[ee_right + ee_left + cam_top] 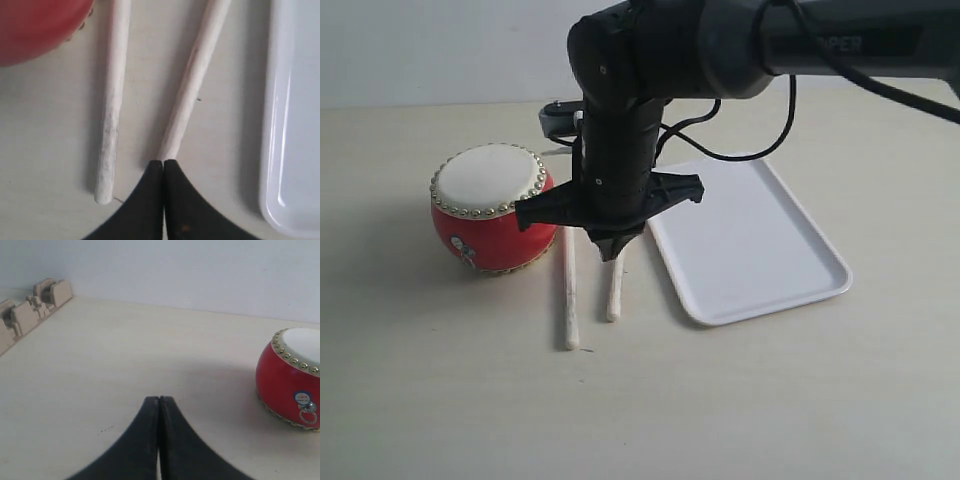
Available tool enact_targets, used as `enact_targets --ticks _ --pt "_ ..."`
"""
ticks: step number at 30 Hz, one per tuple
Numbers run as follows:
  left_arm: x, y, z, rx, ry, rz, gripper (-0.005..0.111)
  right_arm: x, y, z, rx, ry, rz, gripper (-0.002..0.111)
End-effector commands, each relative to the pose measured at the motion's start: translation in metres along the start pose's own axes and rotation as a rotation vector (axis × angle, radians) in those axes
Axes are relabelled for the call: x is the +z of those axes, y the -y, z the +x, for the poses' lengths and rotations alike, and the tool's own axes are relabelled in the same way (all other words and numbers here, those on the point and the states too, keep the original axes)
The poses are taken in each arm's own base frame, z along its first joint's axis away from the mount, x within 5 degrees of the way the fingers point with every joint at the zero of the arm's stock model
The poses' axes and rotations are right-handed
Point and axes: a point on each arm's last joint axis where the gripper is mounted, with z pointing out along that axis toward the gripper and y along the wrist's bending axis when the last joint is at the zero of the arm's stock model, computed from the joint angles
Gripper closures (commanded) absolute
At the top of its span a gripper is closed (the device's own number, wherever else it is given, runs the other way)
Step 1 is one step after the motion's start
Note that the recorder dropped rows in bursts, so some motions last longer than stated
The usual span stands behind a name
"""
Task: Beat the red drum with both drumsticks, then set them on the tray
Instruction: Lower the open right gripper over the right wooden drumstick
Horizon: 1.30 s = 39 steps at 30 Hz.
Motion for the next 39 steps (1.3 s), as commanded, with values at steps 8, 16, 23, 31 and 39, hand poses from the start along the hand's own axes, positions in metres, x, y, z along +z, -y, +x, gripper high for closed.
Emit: enact_targets --ticks 8,16,23,31,39 --pt "0.0 0.0 0.0 0.002 0.008 0.004 0.107 0.038 0.013 -0.013 0.049 -0.1 0.037 0.073" --pt "0.0 0.0 0.0 0.002 0.008 0.004 0.107 0.04 0.011 -0.017 0.092 -0.056 0.022 0.067" --pt "0.0 0.0 0.0 0.002 0.008 0.004 0.107 0.04 0.012 -0.017 0.103 -0.056 0.021 0.068" --pt "0.0 0.0 0.0 0.002 0.008 0.004 0.107 0.04 0.012 -0.016 0.1 -0.065 0.026 0.068" --pt "0.0 0.0 0.0 0.002 0.008 0.004 0.107 0.04 0.012 -0.016 0.041 -0.066 0.024 0.068"
